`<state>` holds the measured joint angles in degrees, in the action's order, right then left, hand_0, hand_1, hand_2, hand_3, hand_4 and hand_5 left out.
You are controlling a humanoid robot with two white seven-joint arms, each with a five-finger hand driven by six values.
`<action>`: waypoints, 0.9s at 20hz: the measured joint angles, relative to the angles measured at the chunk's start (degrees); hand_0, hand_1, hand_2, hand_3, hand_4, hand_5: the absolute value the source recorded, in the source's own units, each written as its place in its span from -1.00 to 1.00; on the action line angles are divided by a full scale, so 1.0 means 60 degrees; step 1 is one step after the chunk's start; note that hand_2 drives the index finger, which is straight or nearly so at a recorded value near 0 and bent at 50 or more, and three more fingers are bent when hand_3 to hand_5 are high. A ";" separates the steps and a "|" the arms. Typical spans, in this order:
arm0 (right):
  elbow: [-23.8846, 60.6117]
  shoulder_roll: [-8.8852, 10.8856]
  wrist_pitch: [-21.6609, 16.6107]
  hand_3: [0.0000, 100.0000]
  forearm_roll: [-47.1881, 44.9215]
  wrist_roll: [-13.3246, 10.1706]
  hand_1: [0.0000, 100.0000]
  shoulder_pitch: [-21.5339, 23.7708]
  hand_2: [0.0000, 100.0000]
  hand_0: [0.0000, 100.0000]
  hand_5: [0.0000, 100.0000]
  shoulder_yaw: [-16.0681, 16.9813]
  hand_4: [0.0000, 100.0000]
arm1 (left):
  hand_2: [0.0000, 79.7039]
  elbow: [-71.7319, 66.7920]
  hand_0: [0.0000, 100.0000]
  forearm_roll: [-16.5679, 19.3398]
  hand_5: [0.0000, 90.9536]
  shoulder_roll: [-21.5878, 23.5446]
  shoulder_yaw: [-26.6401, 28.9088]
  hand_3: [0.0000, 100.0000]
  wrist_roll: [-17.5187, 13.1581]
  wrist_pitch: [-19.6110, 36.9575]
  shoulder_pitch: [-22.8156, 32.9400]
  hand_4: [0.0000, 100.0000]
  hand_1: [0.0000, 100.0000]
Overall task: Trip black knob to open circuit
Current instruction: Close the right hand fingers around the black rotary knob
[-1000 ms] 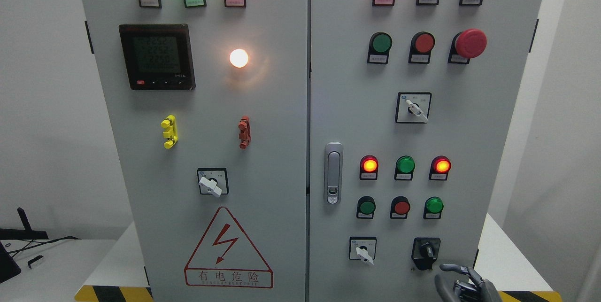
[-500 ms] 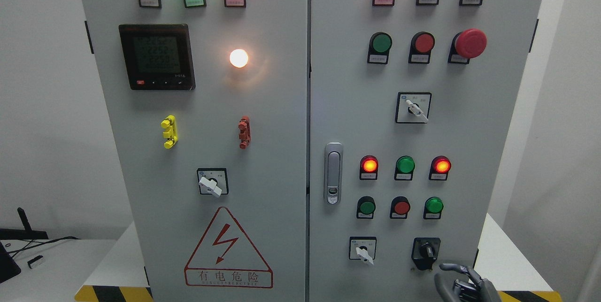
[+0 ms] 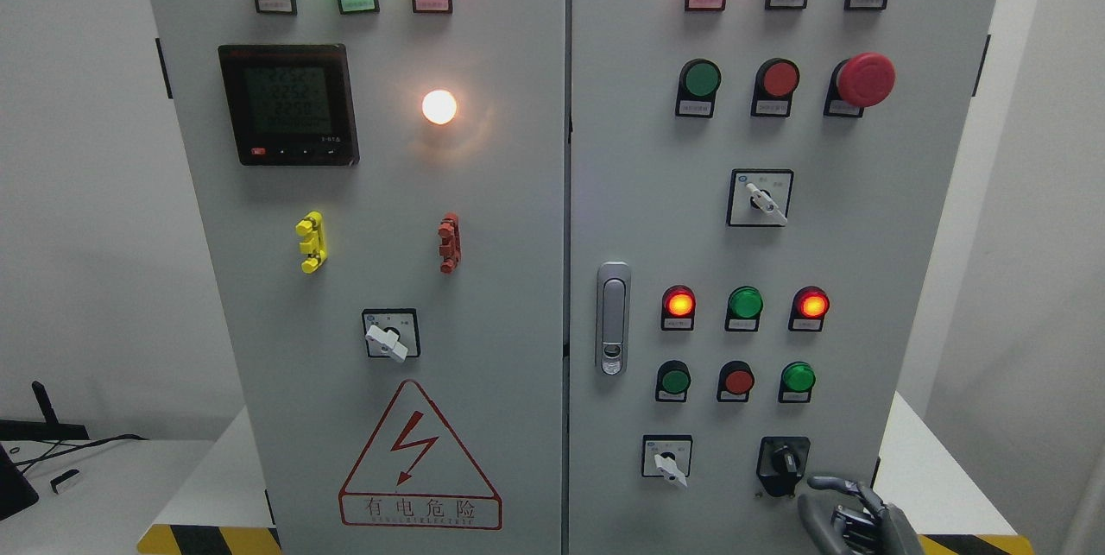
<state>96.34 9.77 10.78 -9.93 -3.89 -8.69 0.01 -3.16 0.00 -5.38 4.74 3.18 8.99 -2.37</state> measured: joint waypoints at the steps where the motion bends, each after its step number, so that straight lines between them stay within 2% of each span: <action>1: -0.0014 0.0000 0.0000 1.00 0.0000 0.0000 0.29 -0.0008 -0.24 -0.27 0.88 0.0000 1.00 | -1.00 0.0000 -0.76 0.0000 -1.00 0.0000 0.0000 -1.00 0.0000 0.0000 0.0000 -1.00 -0.22; 10: -0.0001 -0.0010 -0.0031 1.00 0.0027 0.0000 0.29 0.0008 -0.24 -0.26 0.88 -0.0018 1.00 | -1.00 0.0000 -0.76 0.0000 -1.00 0.0000 0.0000 -1.00 0.0000 0.0000 0.0000 -1.00 -0.22; 18: 0.0081 -0.0013 -0.0033 1.00 0.0042 0.0000 0.29 0.0070 -0.24 -0.26 0.88 -0.0295 1.00 | -1.00 0.0000 -0.76 0.0000 -1.00 0.0000 0.0000 -1.00 0.0000 0.0000 0.0000 -1.00 -0.22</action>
<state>96.83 9.69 10.58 -9.68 -3.89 -8.28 -1.76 -3.16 0.00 -5.38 4.75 3.18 8.99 -2.37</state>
